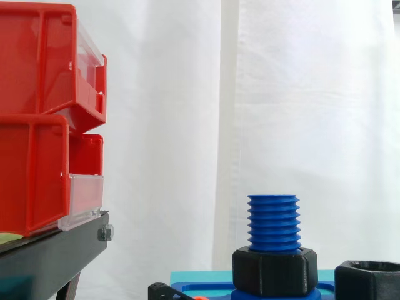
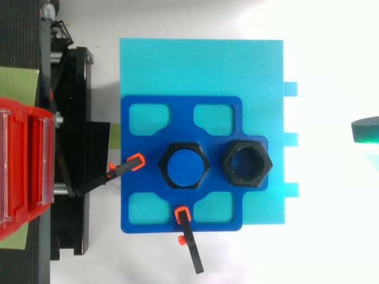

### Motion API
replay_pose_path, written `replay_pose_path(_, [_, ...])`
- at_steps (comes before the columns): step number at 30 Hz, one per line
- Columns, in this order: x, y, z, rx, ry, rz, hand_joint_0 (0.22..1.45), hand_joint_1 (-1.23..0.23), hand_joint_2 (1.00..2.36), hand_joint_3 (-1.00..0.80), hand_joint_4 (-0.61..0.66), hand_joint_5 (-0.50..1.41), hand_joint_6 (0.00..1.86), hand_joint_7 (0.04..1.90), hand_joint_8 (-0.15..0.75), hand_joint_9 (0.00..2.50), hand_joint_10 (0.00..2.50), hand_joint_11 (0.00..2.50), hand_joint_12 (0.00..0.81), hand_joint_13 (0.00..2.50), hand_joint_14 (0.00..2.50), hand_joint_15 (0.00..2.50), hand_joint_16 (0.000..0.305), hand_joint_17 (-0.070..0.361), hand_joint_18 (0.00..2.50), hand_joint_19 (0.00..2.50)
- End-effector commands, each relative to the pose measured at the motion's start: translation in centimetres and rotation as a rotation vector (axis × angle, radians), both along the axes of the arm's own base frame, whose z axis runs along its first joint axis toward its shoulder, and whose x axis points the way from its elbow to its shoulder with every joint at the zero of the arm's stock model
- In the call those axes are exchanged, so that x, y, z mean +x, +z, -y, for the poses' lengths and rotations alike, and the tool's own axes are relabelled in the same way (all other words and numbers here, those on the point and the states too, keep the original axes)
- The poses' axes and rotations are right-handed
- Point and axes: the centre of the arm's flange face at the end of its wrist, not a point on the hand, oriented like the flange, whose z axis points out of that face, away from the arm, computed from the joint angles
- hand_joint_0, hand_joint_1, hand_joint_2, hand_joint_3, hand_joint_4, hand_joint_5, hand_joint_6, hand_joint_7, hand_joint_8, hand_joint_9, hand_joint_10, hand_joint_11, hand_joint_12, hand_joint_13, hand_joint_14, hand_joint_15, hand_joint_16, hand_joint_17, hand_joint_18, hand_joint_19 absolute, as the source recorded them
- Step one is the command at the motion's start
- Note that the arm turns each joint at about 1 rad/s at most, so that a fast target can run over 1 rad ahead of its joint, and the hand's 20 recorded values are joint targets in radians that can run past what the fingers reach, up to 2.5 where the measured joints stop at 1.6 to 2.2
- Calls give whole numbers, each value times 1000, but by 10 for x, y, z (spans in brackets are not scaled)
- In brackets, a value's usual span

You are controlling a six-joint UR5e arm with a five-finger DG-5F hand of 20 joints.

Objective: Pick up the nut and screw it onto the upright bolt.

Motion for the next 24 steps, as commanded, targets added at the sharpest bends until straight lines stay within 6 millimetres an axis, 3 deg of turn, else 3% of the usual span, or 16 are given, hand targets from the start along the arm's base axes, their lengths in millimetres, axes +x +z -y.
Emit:
replay_pose_path(1, [4,-7,-8,-16,-24,-3,544,-520,1000,-500,236,-206,503,799,277,537,0,0,335,353,0,0,46,105,37,0])
replay_pose_path(5, [16,-37,-17,-13,-91,-33,516,-545,1000,-500,225,-222,502,798,272,488,0,0,349,324,0,0,49,110,18,0])
replay_pose_path(10, [22,-37,-25,54,-190,35,433,-675,1000,-500,180,-271,502,778,259,205,0,0,380,95,0,0,56,125,0,0])
replay_pose_path(14, [25,-42,-35,26,-204,35,404,-733,1000,-500,184,-283,502,747,268,150,0,0,398,61,0,0,58,130,0,0])
replay_pose_path(19, [33,-62,-46,21,-219,29,399,-701,1000,-500,161,-300,502,753,253,60,0,0,395,0,0,0,58,130,0,0])
replay_pose_path(24, [41,-70,-53,55,-259,50,386,-684,1000,-500,156,-300,502,706,254,27,0,0,401,0,0,0,60,134,0,0])
